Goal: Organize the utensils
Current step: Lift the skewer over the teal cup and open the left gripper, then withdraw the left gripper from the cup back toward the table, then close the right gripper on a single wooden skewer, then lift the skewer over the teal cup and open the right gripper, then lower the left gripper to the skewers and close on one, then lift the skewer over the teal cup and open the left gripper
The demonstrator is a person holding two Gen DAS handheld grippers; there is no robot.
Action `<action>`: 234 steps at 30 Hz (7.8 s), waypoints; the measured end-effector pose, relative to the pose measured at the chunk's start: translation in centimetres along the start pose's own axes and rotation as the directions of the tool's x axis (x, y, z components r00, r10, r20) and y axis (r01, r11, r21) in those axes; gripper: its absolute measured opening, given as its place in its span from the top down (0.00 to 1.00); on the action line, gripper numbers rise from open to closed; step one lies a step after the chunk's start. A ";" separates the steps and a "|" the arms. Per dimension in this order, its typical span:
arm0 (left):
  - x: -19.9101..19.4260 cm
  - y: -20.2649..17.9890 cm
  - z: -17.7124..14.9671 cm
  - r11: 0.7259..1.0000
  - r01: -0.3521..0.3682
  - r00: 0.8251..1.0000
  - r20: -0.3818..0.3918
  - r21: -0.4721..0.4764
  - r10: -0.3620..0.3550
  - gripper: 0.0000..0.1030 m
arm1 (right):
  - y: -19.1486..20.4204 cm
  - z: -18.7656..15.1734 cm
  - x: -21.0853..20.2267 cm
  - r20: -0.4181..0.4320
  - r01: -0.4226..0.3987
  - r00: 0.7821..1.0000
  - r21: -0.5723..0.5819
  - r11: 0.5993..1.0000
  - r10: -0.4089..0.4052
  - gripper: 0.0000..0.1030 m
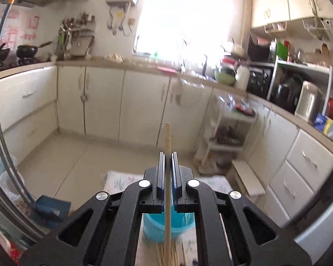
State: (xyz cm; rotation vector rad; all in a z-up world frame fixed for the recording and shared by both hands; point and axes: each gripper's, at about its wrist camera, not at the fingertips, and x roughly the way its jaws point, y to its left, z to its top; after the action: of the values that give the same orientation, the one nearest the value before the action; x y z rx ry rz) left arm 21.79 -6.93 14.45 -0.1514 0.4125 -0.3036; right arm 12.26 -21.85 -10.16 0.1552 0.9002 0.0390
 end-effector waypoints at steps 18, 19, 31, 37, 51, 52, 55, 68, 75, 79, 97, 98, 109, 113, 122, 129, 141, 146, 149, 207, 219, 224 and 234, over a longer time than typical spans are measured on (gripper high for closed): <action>13.4 -0.9 -4.3 0.991 -0.131 0.986 0.102 -0.024 0.132 0.95 | 0.2 0.1 0.2 -0.004 -0.014 1.000 -0.005 1.000 0.014 0.61; 13.3 -0.7 -4.6 0.991 -0.133 0.986 0.100 -0.021 0.134 0.95 | 0.1 0.1 0.2 -0.004 -0.016 1.000 -0.004 1.000 0.016 0.61; 13.3 -0.7 -7.8 0.986 -0.151 0.988 0.029 0.073 0.150 0.95 | 0.1 0.0 0.2 -0.004 -0.016 1.000 -0.004 1.000 0.016 0.60; 11.6 0.3 -8.4 0.983 -0.164 0.986 -0.001 0.079 0.164 0.75 | 0.1 0.0 0.3 -0.003 -0.014 1.000 -0.005 1.000 0.014 0.60; 6.1 10.2 -18.2 0.944 -0.329 0.917 -0.244 -0.019 0.315 0.27 | 1.3 -0.2 0.3 -0.008 0.089 0.996 -0.090 0.992 -0.091 0.85; 6.4 10.6 -19.1 0.942 -0.334 0.909 -0.271 -0.024 0.315 0.27 | 1.1 -0.2 0.2 -0.018 0.093 0.995 -0.097 0.991 -0.096 0.86; 7.3 11.8 -21.8 0.941 -0.337 0.887 -0.348 -0.039 0.304 0.27 | 0.0 -0.1 -0.4 -0.057 0.066 0.996 -0.074 0.995 -0.070 0.87; 8.7 11.1 -23.5 0.958 -0.286 0.880 -0.395 0.003 0.264 0.19 | -0.5 0.5 0.1 -0.040 0.091 0.995 -0.067 0.994 -0.094 0.89; 8.6 11.6 -23.5 0.956 -0.291 0.877 -0.405 -0.022 0.258 0.19 | -2.5 0.4 -0.4 -0.060 -0.031 0.998 0.071 0.997 0.035 0.89; 8.7 11.6 -23.6 0.956 -0.294 0.876 -0.406 -0.019 0.262 0.19 | -2.3 0.4 -1.1 -0.054 -0.038 0.998 0.062 0.997 0.041 0.89; 8.9 11.5 -23.8 0.956 -0.294 0.871 -0.418 -0.020 0.259 0.19 | 0.8 -0.4 0.9 -0.070 0.009 0.997 -0.106 0.994 -0.016 0.91; 8.9 11.5 -23.8 0.956 -0.294 0.871 -0.418 -0.019 0.259 0.19 | 1.2 -0.4 1.0 -0.058 0.035 0.997 -0.143 0.989 -0.044 0.91; 9.0 11.4 -23.8 0.956 -0.294 0.868 -0.423 -0.014 0.261 0.19 | -3.3 4.8 -6.0 0.148 -0.238 0.965 0.151 0.960 0.216 0.94; 9.2 11.2 -23.9 0.954 -0.298 0.863 -0.428 -0.001 0.269 0.19 | -2.0 12.5 -11.4 0.403 -0.382 0.859 0.095 0.919 0.316 0.94; 9.2 11.5 -23.8 0.953 -0.303 0.865 -0.427 -0.022 0.265 0.19 | 2.8 22.4 -5.0 0.532 -0.306 0.812 0.037 0.951 0.240 0.94; 9.2 11.5 -23.8 0.955 -0.297 0.867 -0.424 -0.019 0.262 0.19 | 2.3 17.8 -3.3 0.405 -0.283 0.880 0.022 0.959 0.250 0.92; 9.2 11.4 -23.8 0.950 -0.313 0.859 -0.429 -0.007 0.280 0.19 | -0.3 2.2 -4.6 0.131 -0.140 0.981 -0.032 0.990 0.143 0.83; 9.3 11.3 -23.8 0.948 -0.319 0.856 -0.430 -0.002 0.287 0.19 | 0.3 0.1 -1.4 -0.010 -0.065 0.998 -0.085 0.994 0.064 0.78; 9.3 11.4 -23.8 0.948 -0.320 0.855 -0.433 -0.005 0.286 0.19 | 1.0 0.1 0.0 -0.041 -0.040 0.999 -0.118 0.992 0.035 0.78; 2.5 2.1 -7.0 0.970 0.238 0.925 -0.295 -0.044 -0.240 0.95 | -3.3 -0.2 0.4 -0.010 -0.059 0.998 0.087 0.994 0.060 0.94; 9.2 0.2 -0.1 0.999 -0.002 0.998 0.058 -0.043 0.004 0.95 | -3.5 -0.2 0.4 -0.007 -0.074 0.997 0.103 0.992 0.075 0.94; 13.0 -0.3 -2.0 0.998 -0.052 0.998 0.022 -0.024 0.053 0.95 | -3.6 -0.2 0.5 -0.006 -0.082 0.996 0.111 0.990 0.084 0.94; 13.2 0.7 -7.3 0.995 -0.078 0.991 -0.103 0.055 0.084 0.93 | -3.6 -0.2 0.5 -0.006 -0.089 0.996 0.119 0.989 0.090 0.94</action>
State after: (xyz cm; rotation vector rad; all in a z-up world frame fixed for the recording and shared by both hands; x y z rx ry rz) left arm 30.45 -11.14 2.81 -0.0691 0.5133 -0.2424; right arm 12.33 -25.33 -11.23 0.3068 0.9065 0.0700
